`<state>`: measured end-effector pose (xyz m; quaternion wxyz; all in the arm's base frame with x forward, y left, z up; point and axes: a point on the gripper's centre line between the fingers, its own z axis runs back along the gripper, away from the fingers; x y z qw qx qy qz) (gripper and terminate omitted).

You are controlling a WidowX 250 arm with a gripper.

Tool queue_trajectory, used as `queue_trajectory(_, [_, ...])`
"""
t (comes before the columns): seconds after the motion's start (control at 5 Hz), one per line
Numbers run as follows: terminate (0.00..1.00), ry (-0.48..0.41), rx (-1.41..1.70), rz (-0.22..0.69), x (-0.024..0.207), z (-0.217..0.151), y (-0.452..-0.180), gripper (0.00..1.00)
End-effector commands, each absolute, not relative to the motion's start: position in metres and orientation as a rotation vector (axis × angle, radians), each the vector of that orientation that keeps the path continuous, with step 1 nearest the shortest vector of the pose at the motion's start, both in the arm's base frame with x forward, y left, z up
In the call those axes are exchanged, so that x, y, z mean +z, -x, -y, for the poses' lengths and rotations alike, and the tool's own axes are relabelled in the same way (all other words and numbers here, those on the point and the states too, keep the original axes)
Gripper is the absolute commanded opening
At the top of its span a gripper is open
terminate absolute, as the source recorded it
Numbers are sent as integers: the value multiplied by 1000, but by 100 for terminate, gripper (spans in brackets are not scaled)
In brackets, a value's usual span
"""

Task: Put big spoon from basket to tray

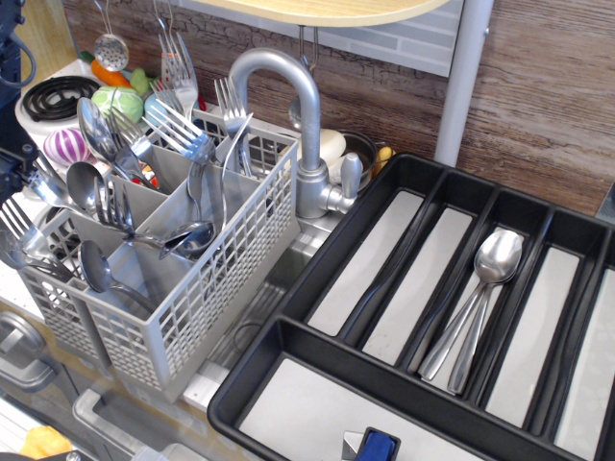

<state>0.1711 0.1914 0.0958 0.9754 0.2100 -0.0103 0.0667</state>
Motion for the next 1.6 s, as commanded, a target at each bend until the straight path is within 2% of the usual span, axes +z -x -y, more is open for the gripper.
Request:
queue_trajectory(0.0, [0, -423, 135, 21, 96, -191, -171, 100])
queue_trajectory(0.2, [0, -463, 257, 63, 86, -191, -172, 100])
queue_trajectory(0.6, [0, -415, 376, 38, 71, -196, -170, 100])
queue_trajectory(0.8, [0, -387, 383, 63, 58, -202, -168, 100])
queue_trajectory(1.0, [0, -368, 401, 56, 54, -204, -168, 0])
queue_trajectory(1.4, [0, -386, 403, 64, 55, -201, -169, 0])
